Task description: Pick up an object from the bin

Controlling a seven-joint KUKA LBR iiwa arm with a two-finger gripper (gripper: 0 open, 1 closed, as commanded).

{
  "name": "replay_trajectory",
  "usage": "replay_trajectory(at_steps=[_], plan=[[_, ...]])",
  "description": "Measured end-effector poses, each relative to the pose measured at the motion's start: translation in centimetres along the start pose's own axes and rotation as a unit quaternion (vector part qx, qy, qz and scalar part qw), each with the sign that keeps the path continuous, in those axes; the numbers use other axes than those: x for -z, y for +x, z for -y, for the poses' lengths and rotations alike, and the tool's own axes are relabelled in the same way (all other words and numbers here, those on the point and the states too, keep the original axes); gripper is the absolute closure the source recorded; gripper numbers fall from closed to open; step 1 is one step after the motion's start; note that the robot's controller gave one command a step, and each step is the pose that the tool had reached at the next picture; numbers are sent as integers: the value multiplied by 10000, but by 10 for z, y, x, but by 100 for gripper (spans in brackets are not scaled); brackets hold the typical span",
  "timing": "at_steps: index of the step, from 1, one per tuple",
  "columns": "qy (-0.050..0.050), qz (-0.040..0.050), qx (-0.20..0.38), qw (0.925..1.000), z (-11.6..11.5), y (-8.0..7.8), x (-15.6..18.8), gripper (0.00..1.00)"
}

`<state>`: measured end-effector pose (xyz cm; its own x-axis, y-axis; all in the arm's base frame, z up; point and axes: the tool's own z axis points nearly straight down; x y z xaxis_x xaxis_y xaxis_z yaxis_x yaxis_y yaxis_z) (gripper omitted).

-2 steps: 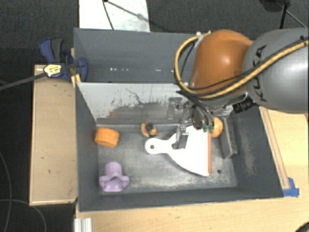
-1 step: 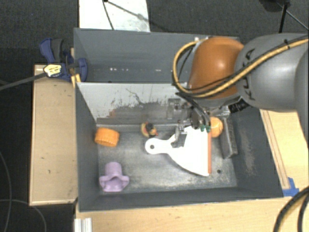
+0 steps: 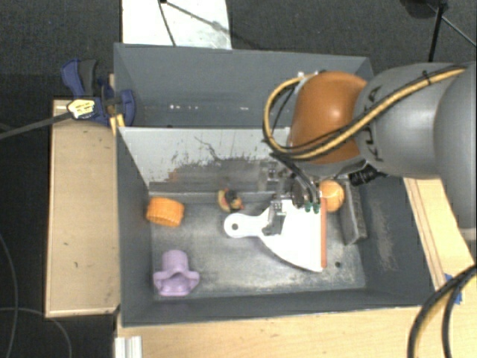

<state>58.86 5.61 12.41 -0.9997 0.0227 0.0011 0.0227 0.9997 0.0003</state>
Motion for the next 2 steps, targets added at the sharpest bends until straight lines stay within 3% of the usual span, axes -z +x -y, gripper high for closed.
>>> replay_trajectory(at_steps=[1,2], plan=[[-1,17,259,9997,5,4,-11,0],[-2,25,51,10000,5,8,-35,0]])
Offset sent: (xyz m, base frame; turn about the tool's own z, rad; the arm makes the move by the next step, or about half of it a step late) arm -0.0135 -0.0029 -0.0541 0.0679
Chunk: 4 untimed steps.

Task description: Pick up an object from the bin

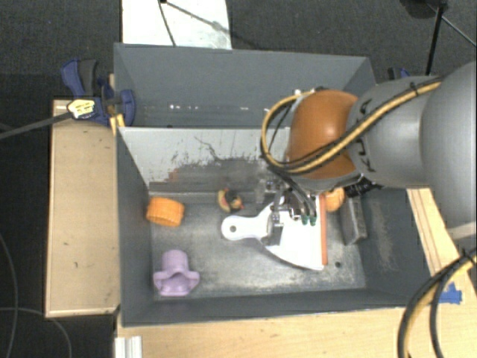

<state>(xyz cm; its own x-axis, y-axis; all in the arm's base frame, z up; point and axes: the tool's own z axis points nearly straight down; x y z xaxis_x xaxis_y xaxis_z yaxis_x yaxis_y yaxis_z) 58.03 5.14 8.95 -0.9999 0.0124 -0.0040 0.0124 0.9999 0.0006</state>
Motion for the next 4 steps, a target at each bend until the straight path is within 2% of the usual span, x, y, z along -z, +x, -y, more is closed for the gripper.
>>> replay_trajectory(at_steps=[1,2,3,4], plan=[[1,-18,101,9999,-3,0,-19,100],[1,-18,100,9999,-3,0,-19,100],[-7,18,1626,9867,-22,12,46,100],[-6,18,1622,9868,-22,11,46,100]])
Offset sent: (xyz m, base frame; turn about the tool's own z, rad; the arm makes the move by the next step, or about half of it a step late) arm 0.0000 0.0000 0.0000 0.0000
